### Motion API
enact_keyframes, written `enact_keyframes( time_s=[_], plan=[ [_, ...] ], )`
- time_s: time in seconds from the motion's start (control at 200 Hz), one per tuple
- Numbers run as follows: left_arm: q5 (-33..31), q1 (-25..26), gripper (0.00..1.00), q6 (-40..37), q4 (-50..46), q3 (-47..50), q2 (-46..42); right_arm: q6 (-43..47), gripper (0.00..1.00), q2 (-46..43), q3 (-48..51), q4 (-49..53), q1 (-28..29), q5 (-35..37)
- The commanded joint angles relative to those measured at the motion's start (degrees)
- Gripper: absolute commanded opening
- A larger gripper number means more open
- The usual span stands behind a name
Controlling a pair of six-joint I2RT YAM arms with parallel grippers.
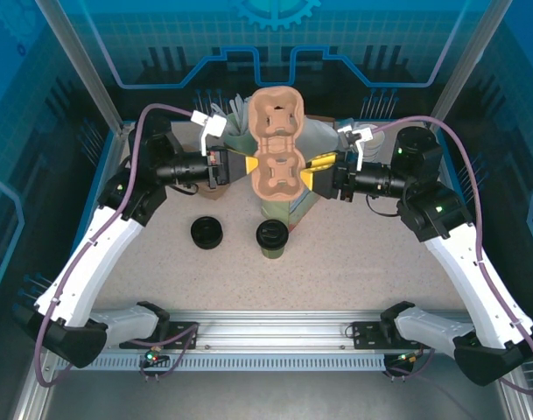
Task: Pack the takeout coffee
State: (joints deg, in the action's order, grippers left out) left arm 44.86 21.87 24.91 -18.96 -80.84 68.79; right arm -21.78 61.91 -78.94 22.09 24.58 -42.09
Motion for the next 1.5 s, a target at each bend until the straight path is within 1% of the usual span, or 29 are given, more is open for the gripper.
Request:
enact_keyframes(
  time_s=[0.0, 0.105, 0.145, 0.225, 0.29, 0.35, 0.415, 0.475, 0.505, 0.55, 0.575, 0.615, 0.675, 0.805, 0.885, 0.955, 1.181, 1.351, 1.436, 1.491],
  plan=[
    [1.36, 0.92, 0.11, -1.78, 1.32, -1.67, 0.28, 1.26, 0.36, 0.14, -1.74, 0.59, 0.99, -0.72],
    [1.3, 1.18, 0.12, -1.99, 1.4, -1.95, 0.48, 1.79, 0.34, 0.23, -1.97, 1.54, 1.26, 0.11],
    [1.29, 1.33, 0.11, -2.11, 1.38, -2.09, 0.5, 1.98, 0.31, 0.36, -2.13, 1.86, 1.26, 0.33],
    [1.26, 1.38, 0.12, -2.36, 1.32, -2.13, 0.66, 2.22, 0.23, 0.47, -2.65, 2.57, 1.3, 0.81],
    [1.25, 1.45, 0.11, -2.59, 1.3, -2.13, 0.74, 2.42, 0.14, 0.57, -3.04, 3.4, 1.35, 1.71],
    [1.23, 1.5, 0.12, -2.96, 1.34, -2.3, 0.73, 2.69, 0.0, 0.67, -3.59, 4.67, 1.35, 3.34],
    [1.2, 1.51, 0.14, -3.36, 1.21, -2.69, 0.73, 2.97, 0.0, 0.62, -4.08, 6.14, 1.35, 5.57],
    [1.28, 1.56, 0.19, -3.93, 1.21, -3.14, 0.65, 3.13, 0.0, 0.66, -4.46, 7.61, 1.34, 7.35],
    [1.21, 1.54, 0.24, -4.33, 1.16, -3.33, 0.52, 3.29, 0.0, 0.67, -4.71, 8.2, 1.35, 7.84],
    [0.79, 1.53, 0.39, -5.51, 0.67, -3.79, 0.24, 3.42, 0.0, 0.58, -4.87, 8.94, 1.34, 8.31],
    [0.2, 1.55, 0.44, -6.39, 0.34, -3.92, 0.12, 3.43, 0.0, 0.5, -5.03, 9.32, 1.31, 8.87],
    [-1.02, 1.59, 0.51, -7.89, -0.3, -4.23, -0.35, 3.21, 0.0, 0.41, -5.32, 10.23, 1.35, 9.79],
    [-2.64, 1.6, 0.56, -10.6, -1.14, -4.55, -0.97, 2.97, 0.0, 0.2, -5.9, 11.62, 1.35, 11.37],
    [-5.8, 1.6, 0.6, -16.11, -4.35, -6.61, -1.15, 2.58, 0.0, -0.06, -7.02, 15.35, 1.35, 14.2],
    [-8.0, 2.49, 0.61, -19.99, -6.62, -8.34, -0.54, 1.95, 0.0, 0.14, -7.91, 17.82, 1.34, 15.56],
    [-10.14, 4.34, 0.61, -25.24, -9.51, -10.2, 0.2, 1.32, 0.0, 0.64, -9.05, 20.6, 1.31, 15.85],
    [-17.7, 11.73, 0.61, -42.74, -16.85, -14.1, 2.67, -0.86, 0.0, 3.74, -12.92, 27.99, 1.61, 13.74],
    [-24.35, 15.77, 0.6, -51.24, -22.15, -17.26, 5.9, -1.86, 0.0, 5.48, -14.28, 30.83, 2.71, 13.01],
    [-28.36, 17.48, 0.6, -54.09, -24.18, -18.91, 7.82, -2.26, 0.0, 6.01, -14.41, 31.48, 3.33, 12.8],
    [-29.53, 18.05, 0.6, -55.55, -25.38, -19.93, 8.99, -2.16, 0.0, 6.35, -14.5, 31.77, 3.78, 12.73]
  ],
)
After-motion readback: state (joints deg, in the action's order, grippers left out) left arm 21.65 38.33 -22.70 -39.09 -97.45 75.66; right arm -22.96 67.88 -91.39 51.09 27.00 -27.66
